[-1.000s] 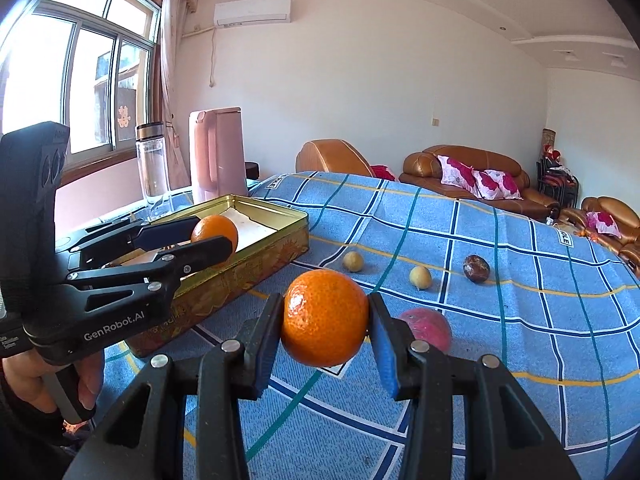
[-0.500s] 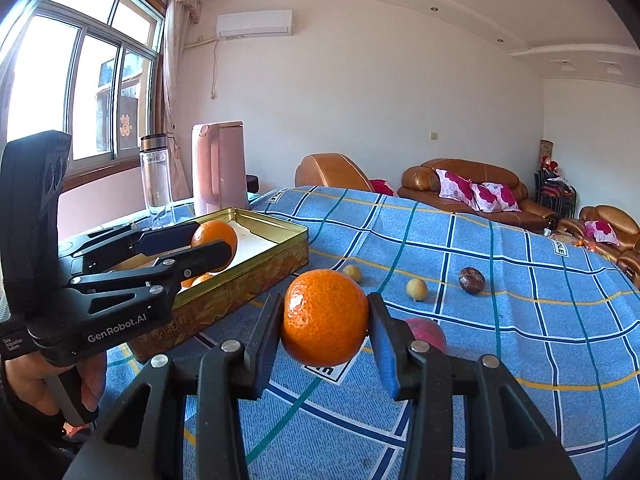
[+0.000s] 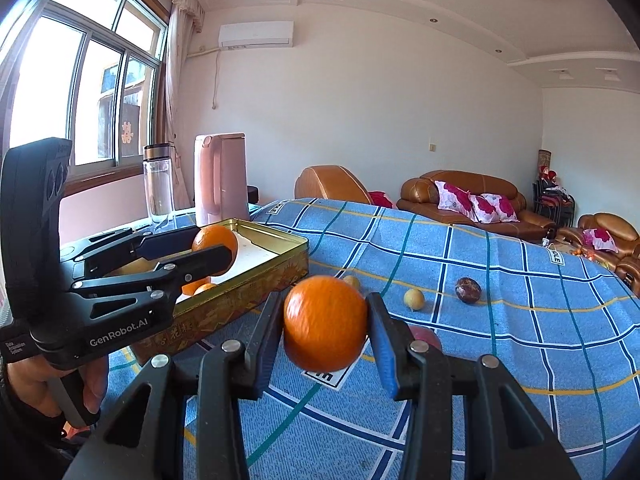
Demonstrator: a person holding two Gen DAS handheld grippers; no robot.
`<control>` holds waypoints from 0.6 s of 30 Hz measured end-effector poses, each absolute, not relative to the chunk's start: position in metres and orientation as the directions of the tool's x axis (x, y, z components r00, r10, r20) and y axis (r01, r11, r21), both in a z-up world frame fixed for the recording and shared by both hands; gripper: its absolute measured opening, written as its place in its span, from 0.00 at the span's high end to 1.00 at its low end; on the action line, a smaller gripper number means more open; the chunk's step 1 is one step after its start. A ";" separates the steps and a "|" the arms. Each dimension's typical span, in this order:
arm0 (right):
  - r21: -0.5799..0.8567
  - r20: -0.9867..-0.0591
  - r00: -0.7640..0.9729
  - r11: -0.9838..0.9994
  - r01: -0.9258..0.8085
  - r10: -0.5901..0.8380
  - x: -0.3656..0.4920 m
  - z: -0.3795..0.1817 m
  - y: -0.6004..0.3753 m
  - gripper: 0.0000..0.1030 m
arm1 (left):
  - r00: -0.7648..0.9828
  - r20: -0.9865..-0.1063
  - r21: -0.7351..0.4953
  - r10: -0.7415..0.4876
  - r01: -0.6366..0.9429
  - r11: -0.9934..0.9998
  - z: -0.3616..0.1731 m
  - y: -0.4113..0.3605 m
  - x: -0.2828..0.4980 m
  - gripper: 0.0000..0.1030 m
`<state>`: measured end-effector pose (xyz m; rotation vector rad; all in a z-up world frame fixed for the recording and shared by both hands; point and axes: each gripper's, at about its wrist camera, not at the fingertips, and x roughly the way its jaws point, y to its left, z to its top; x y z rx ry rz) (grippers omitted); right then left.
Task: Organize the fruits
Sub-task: 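Lift both held oranges and carry them toward the gold tin tray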
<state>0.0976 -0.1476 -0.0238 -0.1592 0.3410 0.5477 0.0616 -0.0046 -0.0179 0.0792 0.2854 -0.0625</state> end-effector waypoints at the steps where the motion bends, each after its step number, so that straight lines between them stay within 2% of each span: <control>1: -0.058 -0.354 0.801 0.843 -0.535 0.484 0.097 -0.024 -0.148 0.63 | 0.958 -0.281 0.071 -0.050 0.073 0.995 -0.018 -0.005 0.061 0.60; 6: -0.055 -0.347 0.799 0.840 -0.540 0.491 0.097 -0.023 -0.149 0.64 | 0.959 -0.279 0.076 -0.053 0.076 0.994 -0.018 -0.007 0.060 0.60; 11: -0.040 -0.416 0.791 0.860 -0.508 0.448 0.109 -0.027 -0.147 0.64 | 0.957 -0.284 0.060 -0.057 0.077 0.995 -0.018 -0.005 0.060 0.60; 14: -0.008 -0.454 0.752 0.841 -0.540 0.478 0.113 -0.030 -0.150 0.63 | 0.957 -0.283 0.053 -0.057 0.075 0.996 -0.018 -0.003 0.060 0.60; 15: -0.016 -0.456 0.747 0.835 -0.550 0.484 0.111 -0.031 -0.149 0.61 | 0.958 -0.281 0.049 -0.054 0.070 0.996 -0.018 -0.002 0.060 0.60; 17: -0.036 -0.484 0.733 0.826 -0.563 0.479 0.110 -0.034 -0.142 0.47 | 0.958 -0.281 0.037 -0.053 0.066 0.997 -0.017 0.001 0.060 0.60; 18: -0.044 -0.510 0.713 0.814 -0.579 0.480 0.110 -0.036 -0.137 0.44 | 0.959 -0.281 0.031 -0.050 0.061 0.998 -0.017 0.002 0.060 0.60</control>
